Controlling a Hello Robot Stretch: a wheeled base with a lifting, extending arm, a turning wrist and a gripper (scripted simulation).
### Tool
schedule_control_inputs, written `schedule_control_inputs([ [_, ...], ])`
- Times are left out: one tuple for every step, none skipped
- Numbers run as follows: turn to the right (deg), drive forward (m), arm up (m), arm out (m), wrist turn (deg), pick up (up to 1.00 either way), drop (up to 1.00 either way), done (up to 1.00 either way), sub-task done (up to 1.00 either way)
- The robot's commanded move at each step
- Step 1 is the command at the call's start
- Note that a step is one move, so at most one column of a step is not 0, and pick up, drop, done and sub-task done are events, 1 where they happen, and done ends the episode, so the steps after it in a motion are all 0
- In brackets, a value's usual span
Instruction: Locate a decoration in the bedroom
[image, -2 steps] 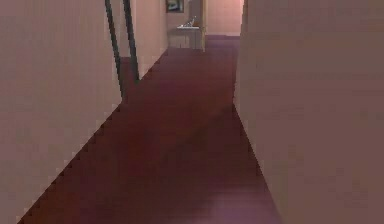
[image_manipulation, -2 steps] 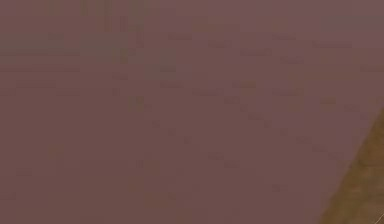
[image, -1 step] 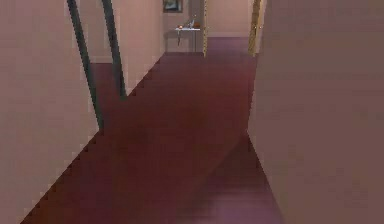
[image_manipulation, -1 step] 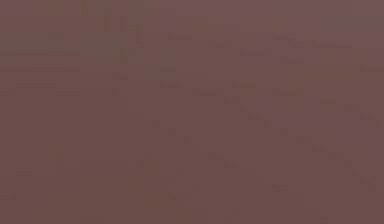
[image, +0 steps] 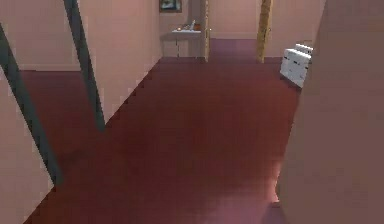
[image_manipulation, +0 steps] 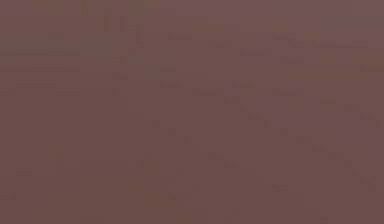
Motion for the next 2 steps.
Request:
schedule_control_inputs([
  [3.0,0.00,0.00,0.00,0.0,0.00,0.00,0.00,0.00],
  [0.0,1.00,0.00,0.00,0.0,0.00,0.00,0.00,0.00],
])
